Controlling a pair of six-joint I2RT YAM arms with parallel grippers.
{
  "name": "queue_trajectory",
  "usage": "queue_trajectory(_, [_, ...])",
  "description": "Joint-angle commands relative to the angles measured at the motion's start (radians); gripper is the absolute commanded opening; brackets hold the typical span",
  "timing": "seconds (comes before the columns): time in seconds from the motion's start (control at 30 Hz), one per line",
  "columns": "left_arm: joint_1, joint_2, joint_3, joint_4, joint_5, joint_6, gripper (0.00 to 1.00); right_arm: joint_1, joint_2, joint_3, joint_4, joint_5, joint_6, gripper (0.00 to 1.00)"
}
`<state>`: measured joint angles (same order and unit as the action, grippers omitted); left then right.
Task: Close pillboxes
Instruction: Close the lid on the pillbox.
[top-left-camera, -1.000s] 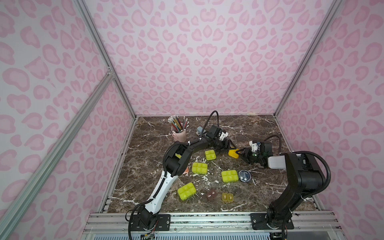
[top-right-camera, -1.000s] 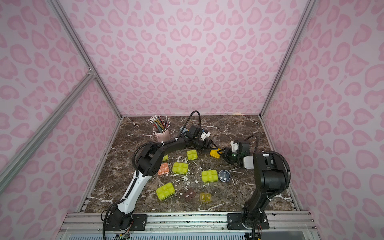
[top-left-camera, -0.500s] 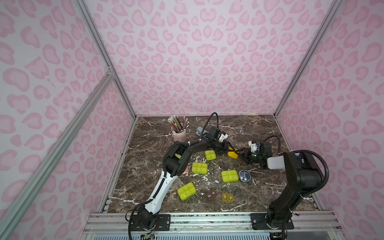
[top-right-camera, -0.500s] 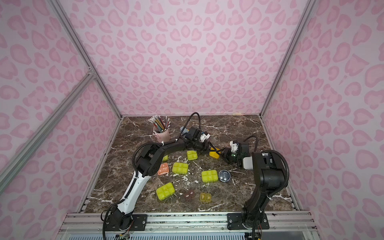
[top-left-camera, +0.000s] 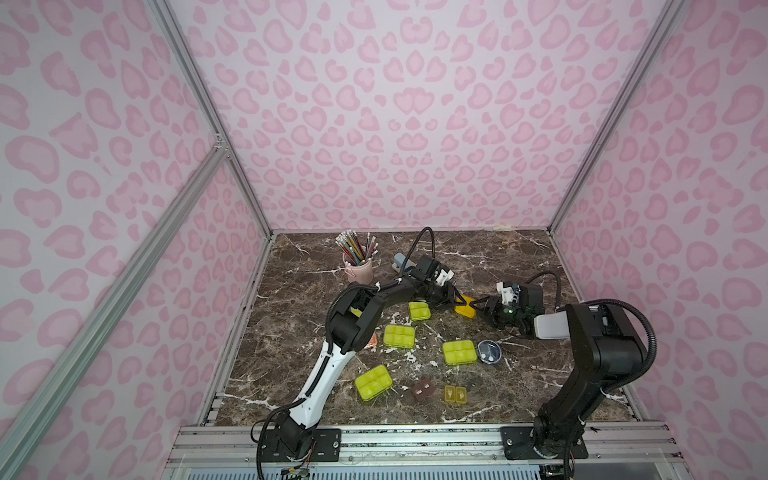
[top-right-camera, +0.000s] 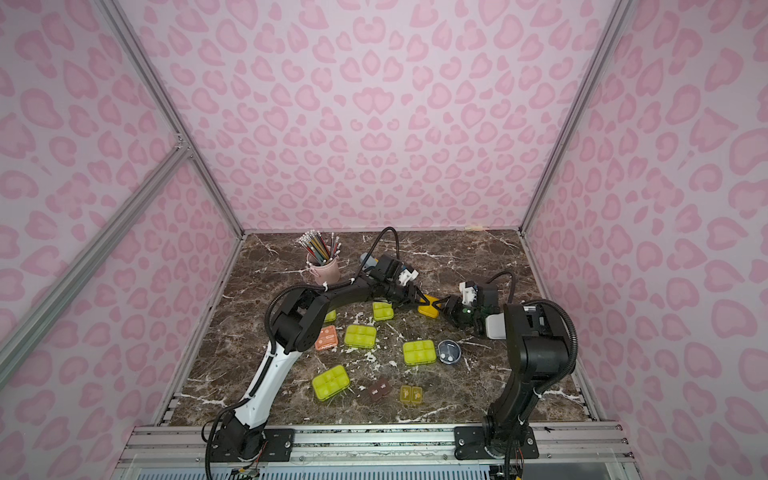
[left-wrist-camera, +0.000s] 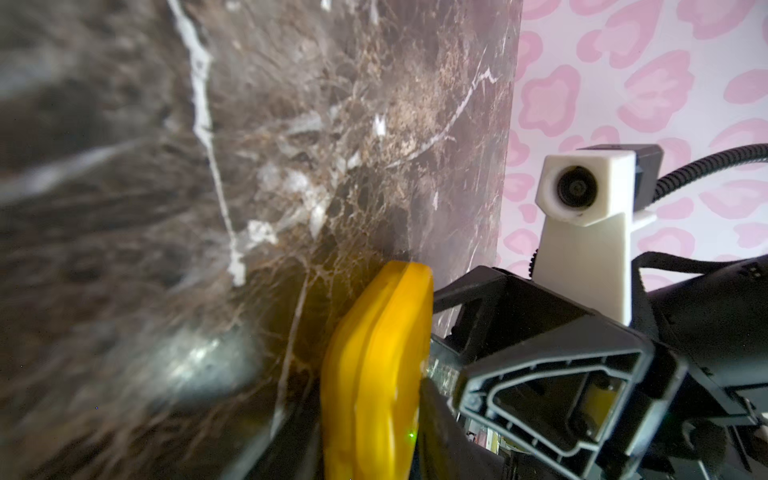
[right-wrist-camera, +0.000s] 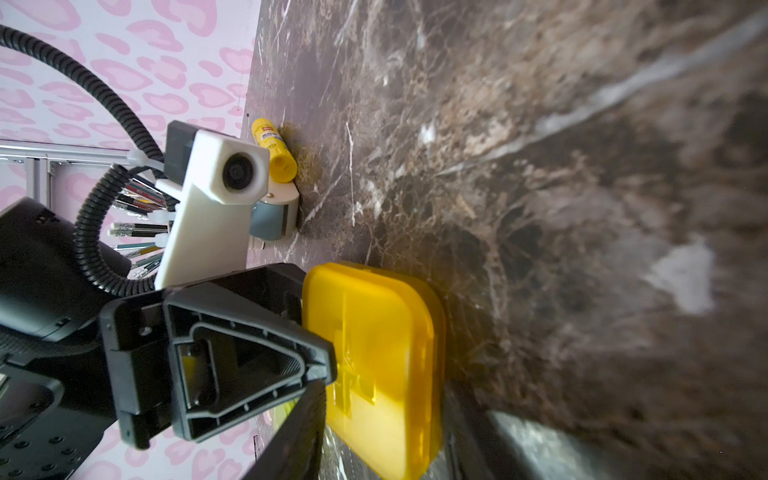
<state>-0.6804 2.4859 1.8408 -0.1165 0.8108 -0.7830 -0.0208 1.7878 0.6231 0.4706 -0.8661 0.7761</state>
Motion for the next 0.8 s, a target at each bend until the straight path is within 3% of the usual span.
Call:
queue_trajectory(0.0, [0.0,0.013,-0.008,-0.085,-0.059,0.008,0.3,0.001,0.011,-0.008,0.005,0.007,0.005,0.48])
queue_trajectory(0.4, [0.001,0.006,-0.019,-0.079,-0.055,0.005,0.24,0.002,0.01,-0.012,0.01,0.008,0.01,0.48])
queue_trajectory(0.6, [0.011,-0.048,-0.105,-0.011,-0.043,-0.032,0.24,0.0,-0.024,-0.017,-0.01,0.018,-0.001,0.55])
queue_trajectory(0.67, [0.019,-0.068,-0.143,0.018,-0.035,-0.05,0.26,0.0,-0.031,-0.023,-0.012,0.02,-0.001,0.57])
queue_trajectory(0.77, [0.025,-0.095,-0.186,0.017,-0.033,-0.052,0.39,-0.001,-0.039,-0.029,-0.011,0.017,-0.001,0.58])
